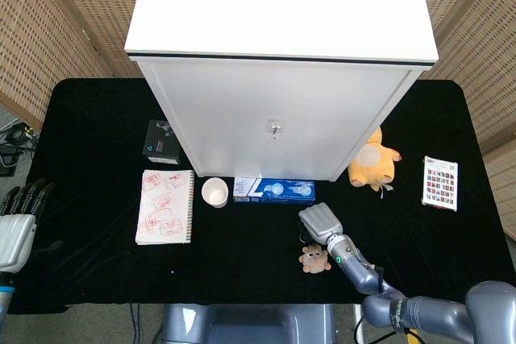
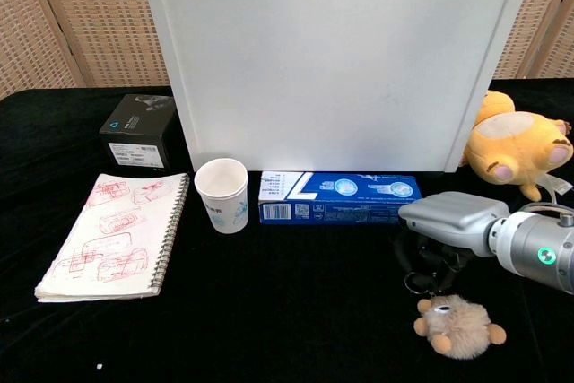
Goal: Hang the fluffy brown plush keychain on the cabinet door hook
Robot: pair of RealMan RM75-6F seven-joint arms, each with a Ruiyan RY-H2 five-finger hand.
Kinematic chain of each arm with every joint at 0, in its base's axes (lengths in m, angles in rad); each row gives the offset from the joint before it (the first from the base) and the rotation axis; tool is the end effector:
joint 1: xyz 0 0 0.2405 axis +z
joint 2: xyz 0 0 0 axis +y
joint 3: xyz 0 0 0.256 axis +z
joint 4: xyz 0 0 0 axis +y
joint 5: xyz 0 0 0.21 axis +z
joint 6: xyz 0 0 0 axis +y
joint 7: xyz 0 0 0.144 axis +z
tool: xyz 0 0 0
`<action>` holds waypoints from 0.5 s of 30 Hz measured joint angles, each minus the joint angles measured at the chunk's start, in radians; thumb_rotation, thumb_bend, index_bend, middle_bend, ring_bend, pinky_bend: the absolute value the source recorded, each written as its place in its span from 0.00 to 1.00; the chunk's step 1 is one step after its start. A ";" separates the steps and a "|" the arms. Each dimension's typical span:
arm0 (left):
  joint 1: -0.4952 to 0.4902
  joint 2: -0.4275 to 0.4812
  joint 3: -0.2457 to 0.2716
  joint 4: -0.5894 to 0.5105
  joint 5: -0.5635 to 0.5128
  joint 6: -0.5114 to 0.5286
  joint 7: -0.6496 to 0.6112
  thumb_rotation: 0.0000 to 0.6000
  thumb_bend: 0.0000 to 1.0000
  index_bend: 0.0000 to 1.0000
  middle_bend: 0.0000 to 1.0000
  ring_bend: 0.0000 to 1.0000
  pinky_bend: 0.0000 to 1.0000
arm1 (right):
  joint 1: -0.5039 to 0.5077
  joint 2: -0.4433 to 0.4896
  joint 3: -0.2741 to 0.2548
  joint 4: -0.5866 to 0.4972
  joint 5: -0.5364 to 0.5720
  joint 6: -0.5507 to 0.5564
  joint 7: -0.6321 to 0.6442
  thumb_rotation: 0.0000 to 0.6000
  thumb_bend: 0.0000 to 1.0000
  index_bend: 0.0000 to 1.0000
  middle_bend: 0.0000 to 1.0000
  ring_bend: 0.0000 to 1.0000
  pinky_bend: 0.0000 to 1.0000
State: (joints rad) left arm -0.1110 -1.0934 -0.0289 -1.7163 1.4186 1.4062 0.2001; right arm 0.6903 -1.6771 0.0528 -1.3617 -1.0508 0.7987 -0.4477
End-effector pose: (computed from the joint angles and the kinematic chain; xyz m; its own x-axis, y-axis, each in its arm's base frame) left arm -0.3037 0.1819 0.1480 0.4949 0.1063 0.8624 0.8660 0.0221 -0.4996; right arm -0.1938 -0.2961 -0.0851 0.5594 -0.4811 0.6750 -0.8246 -0.4063 0.3937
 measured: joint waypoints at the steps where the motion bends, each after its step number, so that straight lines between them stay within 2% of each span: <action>1: 0.000 0.000 0.000 0.000 0.000 0.000 0.000 1.00 0.00 0.00 0.00 0.00 0.00 | 0.001 -0.001 0.000 0.001 0.001 0.001 -0.001 1.00 0.54 0.57 0.93 0.92 1.00; 15: 0.000 -0.003 0.001 0.001 0.000 0.002 0.003 1.00 0.00 0.00 0.00 0.00 0.00 | 0.007 -0.012 -0.004 0.027 0.010 0.008 -0.011 1.00 0.54 0.57 0.93 0.92 1.00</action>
State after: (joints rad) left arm -0.1115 -1.0960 -0.0280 -1.7154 1.4186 1.4082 0.2029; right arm 0.6971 -1.6889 0.0485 -1.3345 -1.0412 0.8065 -0.4585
